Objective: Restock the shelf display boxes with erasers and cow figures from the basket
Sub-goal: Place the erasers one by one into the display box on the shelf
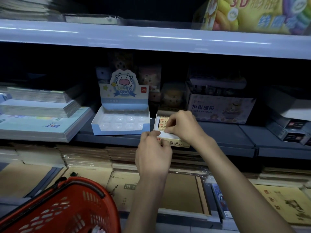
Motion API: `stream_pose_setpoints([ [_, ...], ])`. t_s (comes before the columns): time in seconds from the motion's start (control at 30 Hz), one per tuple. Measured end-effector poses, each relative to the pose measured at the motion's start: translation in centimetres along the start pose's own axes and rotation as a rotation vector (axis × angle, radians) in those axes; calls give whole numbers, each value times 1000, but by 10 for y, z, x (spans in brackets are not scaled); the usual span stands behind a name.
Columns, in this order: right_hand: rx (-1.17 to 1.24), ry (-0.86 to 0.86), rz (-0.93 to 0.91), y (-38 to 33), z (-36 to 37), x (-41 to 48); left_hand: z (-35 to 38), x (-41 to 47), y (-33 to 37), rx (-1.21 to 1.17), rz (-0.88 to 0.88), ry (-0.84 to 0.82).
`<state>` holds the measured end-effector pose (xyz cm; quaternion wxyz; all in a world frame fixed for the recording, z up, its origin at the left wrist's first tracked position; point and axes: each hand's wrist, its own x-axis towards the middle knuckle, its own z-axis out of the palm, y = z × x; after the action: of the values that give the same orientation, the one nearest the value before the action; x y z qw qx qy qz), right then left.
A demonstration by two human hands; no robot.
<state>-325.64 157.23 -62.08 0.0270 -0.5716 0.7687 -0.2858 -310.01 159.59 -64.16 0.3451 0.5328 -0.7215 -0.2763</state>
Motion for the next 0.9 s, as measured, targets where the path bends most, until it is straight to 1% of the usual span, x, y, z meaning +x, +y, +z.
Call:
stream_pose_setpoints([
  [0.13,42,30,25,2,-9,-10,2,-9,-1,-27,68,31],
  [0.33,20,111,-3,1,-23,-41,6,-13,-3,39,122,68],
  [0.43,34,149,-7,-3,-29,-62,1,-12,-4,56,154,47],
  [0.53,64,201,-27,-10,-31,-90,-12,-17,-6,94,241,-13],
  [0.67,49,243,-53,-23,-29,-118,-34,-32,-10,248,352,-79],
  [0.8,-6,243,-126,-41,-25,-130,-66,-40,-22,574,442,-178],
  [0.9,-47,199,-206,-55,-14,-137,-100,-37,-27,777,502,-214],
])
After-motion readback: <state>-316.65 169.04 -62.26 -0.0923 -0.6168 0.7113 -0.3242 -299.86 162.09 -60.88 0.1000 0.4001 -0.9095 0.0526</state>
